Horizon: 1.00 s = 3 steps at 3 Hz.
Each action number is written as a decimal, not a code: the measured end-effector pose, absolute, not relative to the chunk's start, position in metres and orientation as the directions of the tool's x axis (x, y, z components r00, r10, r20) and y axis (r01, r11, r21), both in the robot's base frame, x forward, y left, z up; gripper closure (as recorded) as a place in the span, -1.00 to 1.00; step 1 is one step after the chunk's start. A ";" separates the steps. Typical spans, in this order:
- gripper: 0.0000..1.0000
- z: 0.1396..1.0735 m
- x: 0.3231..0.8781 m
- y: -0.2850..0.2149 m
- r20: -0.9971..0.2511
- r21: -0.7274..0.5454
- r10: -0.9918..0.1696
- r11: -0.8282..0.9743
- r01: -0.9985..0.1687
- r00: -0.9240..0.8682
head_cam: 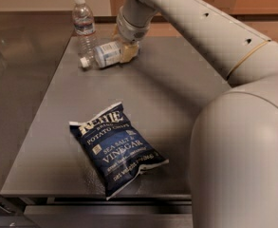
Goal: Move blue plastic bottle near water bottle
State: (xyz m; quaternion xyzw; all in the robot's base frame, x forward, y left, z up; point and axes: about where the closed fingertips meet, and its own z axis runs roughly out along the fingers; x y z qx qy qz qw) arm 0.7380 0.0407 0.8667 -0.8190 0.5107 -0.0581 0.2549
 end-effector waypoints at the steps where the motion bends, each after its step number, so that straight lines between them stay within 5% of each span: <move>1: -0.76 0.863 0.738 0.042 -0.166 -0.473 -0.866 -0.351 -0.808 0.473; 2: -1.00 0.861 0.738 0.043 -0.167 -0.469 -0.865 -0.353 -0.809 0.474; 3: -1.00 0.861 0.738 0.043 -0.167 -0.469 -0.865 -0.353 -0.809 0.474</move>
Offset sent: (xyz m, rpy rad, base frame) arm 0.0000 0.0010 -0.0030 -0.0017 0.0043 0.0019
